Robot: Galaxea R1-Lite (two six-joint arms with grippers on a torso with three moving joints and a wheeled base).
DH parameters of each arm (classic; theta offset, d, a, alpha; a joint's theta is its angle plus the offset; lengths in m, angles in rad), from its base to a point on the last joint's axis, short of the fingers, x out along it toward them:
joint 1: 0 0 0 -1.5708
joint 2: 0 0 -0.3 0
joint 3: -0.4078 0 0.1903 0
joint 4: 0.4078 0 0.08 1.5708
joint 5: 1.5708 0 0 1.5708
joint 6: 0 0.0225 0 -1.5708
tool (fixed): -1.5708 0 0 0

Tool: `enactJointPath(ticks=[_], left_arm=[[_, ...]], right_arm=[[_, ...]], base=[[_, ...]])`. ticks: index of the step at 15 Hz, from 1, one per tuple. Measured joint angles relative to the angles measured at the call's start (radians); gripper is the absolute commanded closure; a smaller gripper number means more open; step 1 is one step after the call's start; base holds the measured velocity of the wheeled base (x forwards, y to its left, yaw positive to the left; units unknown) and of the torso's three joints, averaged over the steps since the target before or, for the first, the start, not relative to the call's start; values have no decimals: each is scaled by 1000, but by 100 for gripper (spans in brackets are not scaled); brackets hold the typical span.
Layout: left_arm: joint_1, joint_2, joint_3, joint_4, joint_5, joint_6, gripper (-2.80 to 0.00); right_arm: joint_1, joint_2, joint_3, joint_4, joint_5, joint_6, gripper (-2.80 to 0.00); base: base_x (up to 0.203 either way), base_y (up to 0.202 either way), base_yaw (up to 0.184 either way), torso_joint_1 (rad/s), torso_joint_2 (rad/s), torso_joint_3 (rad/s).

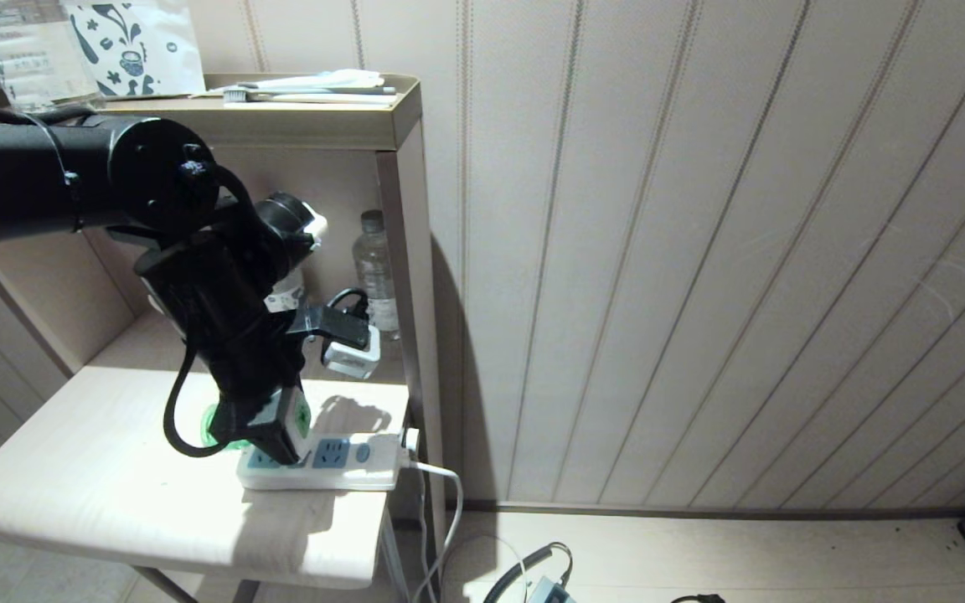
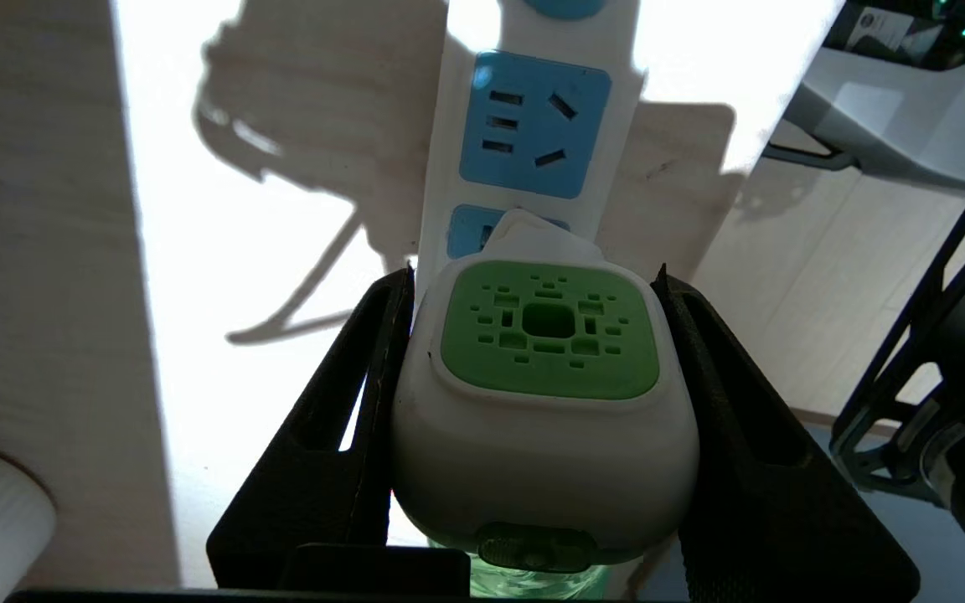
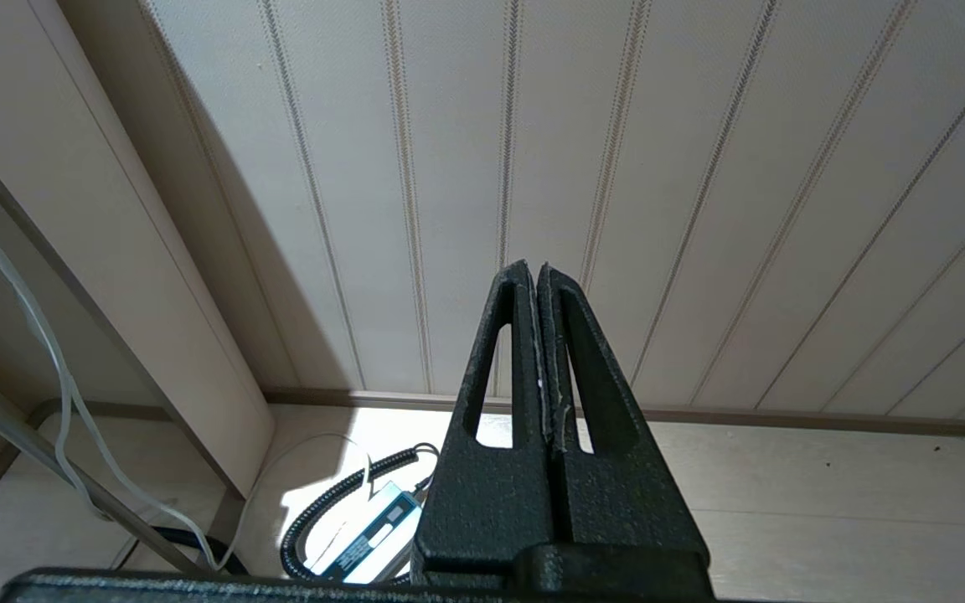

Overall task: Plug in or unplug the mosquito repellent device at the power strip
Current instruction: Insert the plug into the socket

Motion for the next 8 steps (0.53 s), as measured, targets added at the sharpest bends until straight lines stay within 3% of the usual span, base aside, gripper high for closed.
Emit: enactJointPath(ticks=[8], left_arm=[[30,8,-14,-13,24,-9,0]], right_arm=[[0,0,0,0,0,0,0]], base=[[0,0,0,0,0,0]])
